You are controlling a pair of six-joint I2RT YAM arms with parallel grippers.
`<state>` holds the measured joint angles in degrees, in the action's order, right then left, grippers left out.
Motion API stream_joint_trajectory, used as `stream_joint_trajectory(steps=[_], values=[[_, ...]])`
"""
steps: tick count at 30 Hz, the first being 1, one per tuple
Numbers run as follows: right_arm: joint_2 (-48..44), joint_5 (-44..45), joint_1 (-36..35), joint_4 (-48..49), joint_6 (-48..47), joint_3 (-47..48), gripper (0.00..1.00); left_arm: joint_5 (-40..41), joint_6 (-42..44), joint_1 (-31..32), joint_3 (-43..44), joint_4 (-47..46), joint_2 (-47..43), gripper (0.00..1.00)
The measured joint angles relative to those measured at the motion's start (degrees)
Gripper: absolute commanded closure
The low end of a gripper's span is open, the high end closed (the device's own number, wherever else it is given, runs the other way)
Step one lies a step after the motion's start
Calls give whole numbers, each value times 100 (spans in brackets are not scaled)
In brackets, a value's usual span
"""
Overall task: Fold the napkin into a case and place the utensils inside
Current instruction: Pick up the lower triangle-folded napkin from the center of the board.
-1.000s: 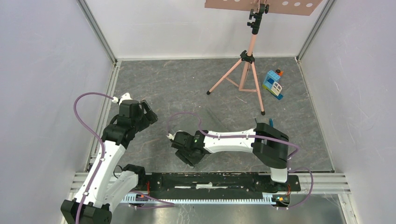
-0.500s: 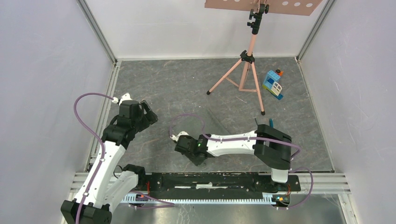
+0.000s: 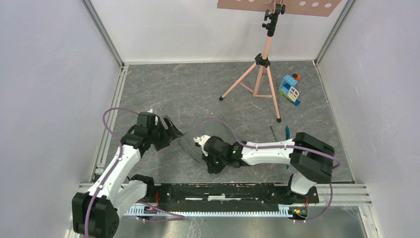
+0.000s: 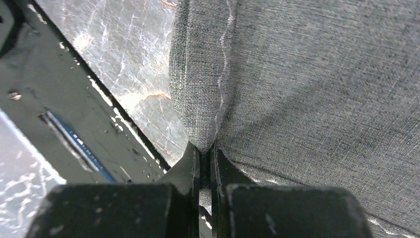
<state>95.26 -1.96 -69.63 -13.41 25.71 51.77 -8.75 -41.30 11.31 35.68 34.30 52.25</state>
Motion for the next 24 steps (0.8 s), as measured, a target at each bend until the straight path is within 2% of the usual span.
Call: stream_joint_trajectory(steps=[6, 10, 13, 21, 24], values=[[-643, -1154, 688, 1161, 284, -1016, 100, -1137, -990, 2, -1023, -1318, 328, 13], [-885, -1635, 1016, 1668, 439, -1425, 99, -1449, -1626, 2, -1565, -2111, 476, 16], [-1029, -1928, 1207, 1954, 511, -1633, 99, -1539, -1891, 15, -1657, -2500, 697, 18], [-1187, -2317, 1410, 2474, 645, -1906, 100, -1519, -2074, 133, -1657, -3274, 1419, 38], [-1211, -2391, 1462, 2586, 660, -1980, 100, -1462, -2070, 142, -1648, -3335, 1602, 52]])
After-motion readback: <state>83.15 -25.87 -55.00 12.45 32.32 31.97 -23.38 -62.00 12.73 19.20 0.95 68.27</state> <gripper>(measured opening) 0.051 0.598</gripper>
